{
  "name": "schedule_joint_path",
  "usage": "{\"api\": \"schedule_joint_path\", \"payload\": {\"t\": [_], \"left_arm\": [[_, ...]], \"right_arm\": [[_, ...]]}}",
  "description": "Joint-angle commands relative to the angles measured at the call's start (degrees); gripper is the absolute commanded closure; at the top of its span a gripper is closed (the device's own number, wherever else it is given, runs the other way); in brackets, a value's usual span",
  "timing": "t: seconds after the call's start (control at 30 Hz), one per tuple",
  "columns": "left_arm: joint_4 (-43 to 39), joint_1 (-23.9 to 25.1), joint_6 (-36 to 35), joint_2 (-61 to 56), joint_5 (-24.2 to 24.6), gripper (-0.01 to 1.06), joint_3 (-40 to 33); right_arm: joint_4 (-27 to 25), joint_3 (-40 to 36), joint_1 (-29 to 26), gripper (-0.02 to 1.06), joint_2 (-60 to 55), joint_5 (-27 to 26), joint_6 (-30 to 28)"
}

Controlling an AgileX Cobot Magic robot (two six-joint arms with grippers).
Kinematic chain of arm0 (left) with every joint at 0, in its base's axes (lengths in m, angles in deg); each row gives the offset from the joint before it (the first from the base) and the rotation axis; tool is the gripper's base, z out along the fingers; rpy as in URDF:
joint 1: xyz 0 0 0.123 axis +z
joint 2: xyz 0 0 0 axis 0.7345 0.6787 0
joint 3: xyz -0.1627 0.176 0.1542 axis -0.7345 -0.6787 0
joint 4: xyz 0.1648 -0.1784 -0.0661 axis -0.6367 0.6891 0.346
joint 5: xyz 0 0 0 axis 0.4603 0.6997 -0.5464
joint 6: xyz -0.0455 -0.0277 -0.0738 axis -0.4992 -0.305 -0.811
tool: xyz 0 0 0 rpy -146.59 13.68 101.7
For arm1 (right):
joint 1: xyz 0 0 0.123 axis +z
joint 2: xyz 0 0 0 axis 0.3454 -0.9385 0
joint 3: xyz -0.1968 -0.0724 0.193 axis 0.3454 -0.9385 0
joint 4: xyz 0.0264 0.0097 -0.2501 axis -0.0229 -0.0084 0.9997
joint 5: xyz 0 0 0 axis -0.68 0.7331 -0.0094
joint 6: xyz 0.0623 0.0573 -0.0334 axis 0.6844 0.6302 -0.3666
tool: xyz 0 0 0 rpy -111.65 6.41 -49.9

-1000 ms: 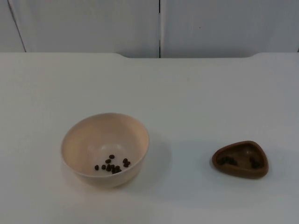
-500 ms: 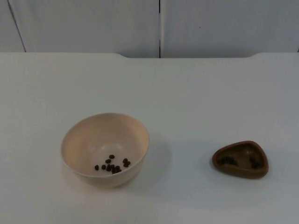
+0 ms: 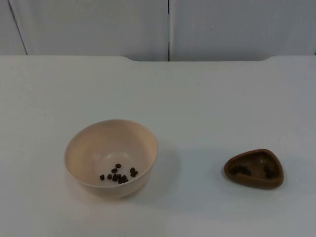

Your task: Pick up the bowl with the left hand and pour the coffee beans from the cup into the bowl with the right hand.

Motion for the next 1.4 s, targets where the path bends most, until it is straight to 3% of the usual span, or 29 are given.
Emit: {"api": "schedule_joint_path", "payload": {"t": [0.0,0.23,0.33,0.4,0.43,0.53,0.63,1.37], "left_arm": [[0.03,0.15,0.0,-0.22,0.11,0.41,-0.3],[0.14,0.15,0.32,-0.22,0.11,0.35,-0.3],[0.14,0.15,0.32,-0.22,0.11,0.18,-0.3],[0.14,0.15,0.32,-0.22,0.11,0.09,-0.3],[0.14,0.15,0.32,-0.22,0.11,-0.01,-0.3],[0.14,0.15,0.32,-0.22,0.11,0.0,-0.3],[0.14,0.15,0.32,-0.22,0.11,0.0,-0.3],[0.14,0.15,0.32,-0.22,0.11,0.0,-0.3]], "right_arm": [[0.43,-0.01,-0.11,0.34,0.19,-0.14,0.3],[0.43,-0.01,-0.11,0.34,0.19,-0.14,0.18],[0.43,-0.01,-0.11,0.33,0.19,-0.14,0.18],[0.43,-0.01,-0.11,0.29,0.19,-0.14,0.18],[0.43,-0.01,-0.11,0.22,0.19,-0.14,0.18],[0.43,-0.01,-0.11,0.15,0.19,-0.14,0.18],[0.43,-0.01,-0.11,-0.01,0.19,-0.14,0.18],[0.43,-0.01,-0.11,-0.01,0.19,-0.26,0.41]]}}
